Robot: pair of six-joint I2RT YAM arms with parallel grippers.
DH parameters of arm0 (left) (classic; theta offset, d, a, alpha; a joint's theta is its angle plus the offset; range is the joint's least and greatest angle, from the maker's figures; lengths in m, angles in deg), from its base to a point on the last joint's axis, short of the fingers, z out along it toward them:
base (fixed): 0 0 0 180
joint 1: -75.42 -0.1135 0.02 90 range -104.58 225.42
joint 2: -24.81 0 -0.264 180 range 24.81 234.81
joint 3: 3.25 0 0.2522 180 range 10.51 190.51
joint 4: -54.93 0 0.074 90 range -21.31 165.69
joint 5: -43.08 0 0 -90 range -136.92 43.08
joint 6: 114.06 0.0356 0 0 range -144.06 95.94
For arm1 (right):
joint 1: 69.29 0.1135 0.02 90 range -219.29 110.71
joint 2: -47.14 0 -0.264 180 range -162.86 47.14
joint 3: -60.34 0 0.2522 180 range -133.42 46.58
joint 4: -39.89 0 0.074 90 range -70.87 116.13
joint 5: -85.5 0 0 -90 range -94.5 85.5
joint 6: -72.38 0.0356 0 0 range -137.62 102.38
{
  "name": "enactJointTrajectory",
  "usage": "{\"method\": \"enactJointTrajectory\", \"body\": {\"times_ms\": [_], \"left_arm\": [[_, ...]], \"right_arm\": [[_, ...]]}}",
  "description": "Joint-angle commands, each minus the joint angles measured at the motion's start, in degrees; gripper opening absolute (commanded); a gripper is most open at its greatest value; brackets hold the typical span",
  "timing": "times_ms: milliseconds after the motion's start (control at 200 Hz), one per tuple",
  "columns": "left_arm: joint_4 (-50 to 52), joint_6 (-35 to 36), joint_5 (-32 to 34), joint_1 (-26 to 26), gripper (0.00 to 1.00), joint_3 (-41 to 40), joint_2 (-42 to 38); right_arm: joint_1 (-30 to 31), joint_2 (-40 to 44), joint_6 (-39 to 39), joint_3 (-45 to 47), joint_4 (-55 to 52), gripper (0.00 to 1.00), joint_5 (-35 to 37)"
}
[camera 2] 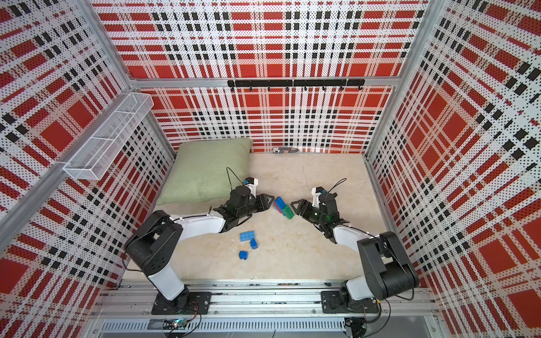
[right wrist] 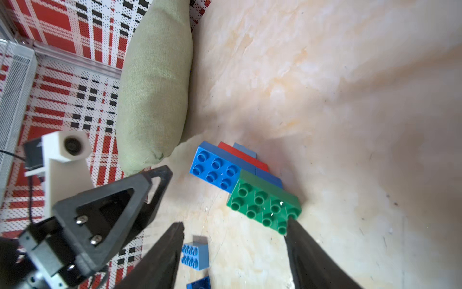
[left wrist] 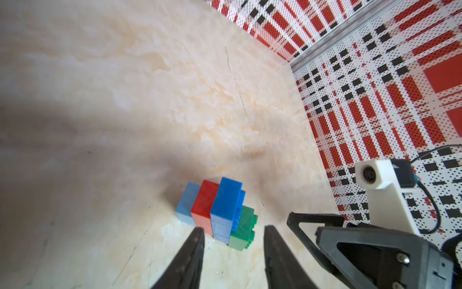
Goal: Assemble a heart with lego
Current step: Assemble the lego brick with the lego brick, then pick up the lego brick from the center of the board.
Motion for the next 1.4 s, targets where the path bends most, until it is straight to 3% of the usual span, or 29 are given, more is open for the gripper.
{"method": "enactJointTrajectory", "body": {"times_ms": [0,95,230,491,581,746,887,1097,1217,1393], "left_arm": [[4.89,3.25,5.68,0.48,0.49,-2.88,-4.95],[6.71,3.64,7.40,0.30,0.50,-5.00,-8.32],[8.18,2.77,9.70,0.59,0.52,-9.31,-14.44],[22.34,-0.75,20.63,1.84,0.58,-19.85,-29.51],[23.26,-2.90,18.89,3.27,0.58,-23.04,-32.36],[23.88,-1.65,18.39,8.16,0.62,-20.29,-26.29],[32.14,-2.25,26.79,9.04,0.64,-16.79,-20.96],[30.77,-4.42,25.06,10.14,0.65,-21.00,-24.87],[30.31,-1.53,21.07,11.80,0.65,-20.44,-21.64],[32.88,2.03,21.63,11.70,0.66,-18.52,-18.12]], "right_arm": [[2.42,2.62,-9.23,-3.52,-9.73,0.70,1.09],[5.48,1.72,-19.62,-6.98,-18.22,0.73,4.97],[8.58,0.93,-23.24,-8.33,-21.79,0.74,7.76],[21.37,2.87,-23.41,-8.25,-25.80,0.77,14.60],[24.36,3.23,-22.15,-7.75,-26.10,0.78,15.65],[26.95,4.10,-19.35,-6.32,-25.38,0.78,17.31],[26.98,6.64,-18.66,-5.15,-26.36,0.78,19.03],[26.94,10.31,-19.00,-3.94,-29.41,0.79,22.68],[26.94,11.55,-18.83,-3.83,-30.02,0.79,23.67],[26.86,12.72,-18.39,-3.76,-30.30,0.79,24.52]]}}
